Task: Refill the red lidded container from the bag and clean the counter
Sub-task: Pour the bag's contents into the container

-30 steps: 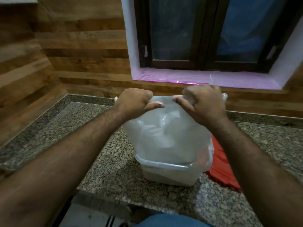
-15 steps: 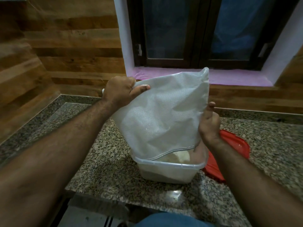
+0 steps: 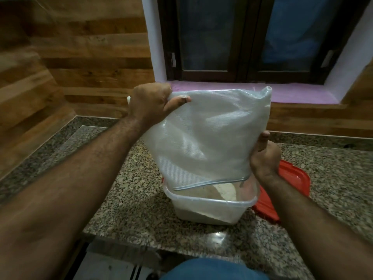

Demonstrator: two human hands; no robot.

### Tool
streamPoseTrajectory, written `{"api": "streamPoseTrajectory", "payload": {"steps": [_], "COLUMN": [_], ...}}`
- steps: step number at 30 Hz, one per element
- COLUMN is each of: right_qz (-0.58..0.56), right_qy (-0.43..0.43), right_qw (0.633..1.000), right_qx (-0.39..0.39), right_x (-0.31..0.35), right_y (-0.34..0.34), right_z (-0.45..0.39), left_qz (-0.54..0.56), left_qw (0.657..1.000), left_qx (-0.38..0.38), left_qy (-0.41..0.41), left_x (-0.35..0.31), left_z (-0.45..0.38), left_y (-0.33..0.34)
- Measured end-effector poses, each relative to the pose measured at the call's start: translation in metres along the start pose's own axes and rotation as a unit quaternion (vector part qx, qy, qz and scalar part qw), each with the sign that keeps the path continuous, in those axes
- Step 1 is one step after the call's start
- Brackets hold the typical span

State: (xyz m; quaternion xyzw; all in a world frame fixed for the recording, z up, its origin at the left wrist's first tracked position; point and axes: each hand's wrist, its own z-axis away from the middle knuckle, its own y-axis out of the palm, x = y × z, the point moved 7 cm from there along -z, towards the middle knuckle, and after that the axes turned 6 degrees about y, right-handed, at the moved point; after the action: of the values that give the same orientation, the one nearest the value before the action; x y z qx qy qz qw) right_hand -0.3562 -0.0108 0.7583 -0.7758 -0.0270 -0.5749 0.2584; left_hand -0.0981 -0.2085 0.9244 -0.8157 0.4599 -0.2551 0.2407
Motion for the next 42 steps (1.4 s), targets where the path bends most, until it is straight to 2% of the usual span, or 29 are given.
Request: {"api": "streamPoseTrajectory", "payload": {"steps": [5, 8, 11, 16, 20, 27, 29, 32, 35, 37, 42], "right_qz": [0.026, 0.038, 0.025, -0.034, -0.096, -0.193, -0.217, -0.274, -0.338, -0.346, -0.29], "right_qy": [-0.02, -0.039, -0.048, -0.027, 0.004, 0.059, 0.087, 0.164, 0.232, 0.247, 0.214], "right_qw": [0.999, 0.999, 0.999, 0.999, 0.995, 0.979, 0.972, 0.943, 0.895, 0.877, 0.85], "right_qx": [0.002, -0.004, -0.009, 0.032, 0.041, 0.008, 0.025, 0.092, 0.176, 0.225, 0.384], "right_x": [0.005, 0.006, 0.007, 0.012, 0.015, 0.013, 0.017, 0.018, 0.019, 0.023, 0.039], "right_y": [-0.003, 0.001, 0.002, 0.013, 0.017, 0.02, 0.023, 0.037, 0.053, 0.062, 0.084], "right_z": [0.002, 0.001, -0.001, -0.002, -0.005, -0.012, -0.011, -0.008, 0.001, 0.012, 0.044], "left_qz": [-0.028, -0.035, -0.034, 0.03, 0.12, 0.162, 0.187, 0.219, 0.265, 0.295, 0.384], "left_qw": [0.999, 0.999, 0.999, 0.999, 0.988, 0.959, 0.947, 0.931, 0.896, 0.863, 0.698], "left_qx": [0.012, -0.01, 0.021, 0.041, -0.006, -0.026, -0.018, -0.007, -0.026, -0.042, -0.086], "left_qy": [0.041, 0.035, 0.018, -0.02, -0.094, -0.232, -0.262, -0.292, -0.355, -0.408, -0.598], "left_x": [-0.012, -0.01, -0.003, 0.02, 0.032, 0.067, 0.068, 0.069, 0.075, 0.074, 0.07], "left_z": [-0.017, -0.024, -0.019, -0.001, 0.018, 0.05, 0.06, 0.075, 0.092, 0.109, 0.168], "left_y": [-0.006, -0.013, -0.006, -0.007, -0.022, -0.017, -0.011, -0.003, -0.003, -0.002, 0.017]}}
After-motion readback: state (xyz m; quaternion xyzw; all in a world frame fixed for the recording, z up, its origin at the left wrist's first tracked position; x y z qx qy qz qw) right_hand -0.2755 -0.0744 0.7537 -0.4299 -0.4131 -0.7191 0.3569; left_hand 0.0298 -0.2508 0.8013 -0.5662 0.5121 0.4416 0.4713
